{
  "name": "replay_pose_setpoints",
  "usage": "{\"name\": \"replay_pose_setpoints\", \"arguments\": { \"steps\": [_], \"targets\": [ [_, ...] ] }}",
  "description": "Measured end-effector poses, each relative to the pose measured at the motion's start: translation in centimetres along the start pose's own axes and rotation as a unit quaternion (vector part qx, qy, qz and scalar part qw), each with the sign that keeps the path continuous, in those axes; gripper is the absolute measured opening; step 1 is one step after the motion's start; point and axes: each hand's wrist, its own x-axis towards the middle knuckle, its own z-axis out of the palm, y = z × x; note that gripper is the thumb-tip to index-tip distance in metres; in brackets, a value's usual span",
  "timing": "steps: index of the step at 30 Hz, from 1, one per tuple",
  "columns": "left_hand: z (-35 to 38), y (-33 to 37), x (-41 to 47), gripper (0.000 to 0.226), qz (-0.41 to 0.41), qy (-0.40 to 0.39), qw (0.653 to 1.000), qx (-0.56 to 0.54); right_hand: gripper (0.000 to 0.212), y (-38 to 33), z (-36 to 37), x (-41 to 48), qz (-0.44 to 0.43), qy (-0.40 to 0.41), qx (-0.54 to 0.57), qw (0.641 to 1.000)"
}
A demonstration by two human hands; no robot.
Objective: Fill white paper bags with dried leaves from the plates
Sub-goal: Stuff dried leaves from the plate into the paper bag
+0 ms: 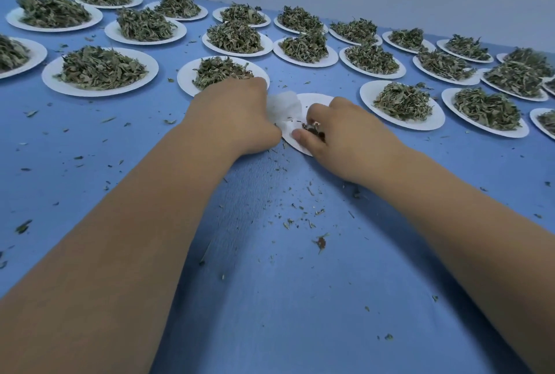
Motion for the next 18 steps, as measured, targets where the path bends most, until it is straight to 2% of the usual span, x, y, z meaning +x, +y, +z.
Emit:
{"name": "replay_pose_setpoints", "arguments": {
  "steps": [5,10,13,15,18],
  "targets": [
    [-0.2,-0.7,0.3,0.045,-0.023,-0.051,0.998,0.016,0.020,1.1,-0.6,0.3,-0.017,0.010,0.080,0.997],
    [-0.1,-0.4,0.4,0.036,0.003,-0.011,1.000,0.002,0.015,2.3,-1.6,1.3,0.031,-0.014,0.172,0.984],
    [-0.2,-0.1,0.3,0.036,0.004,0.010,0.999,-0.039,0.015,2.8,-3.2,2.3,0.053,0.000,0.333,0.941],
    [-0.1,0.0,0.3,0.037,0.003,0.020,0.998,-0.052,0.017,2.9,-4.6,3.0,0.034,0.021,0.420,0.907],
    [-0.1,0.1,0.3,0.035,0.001,0.031,0.997,-0.077,0.016,2.5,-6.7,4.3,-0.004,0.001,0.440,0.898]
  ]
}}
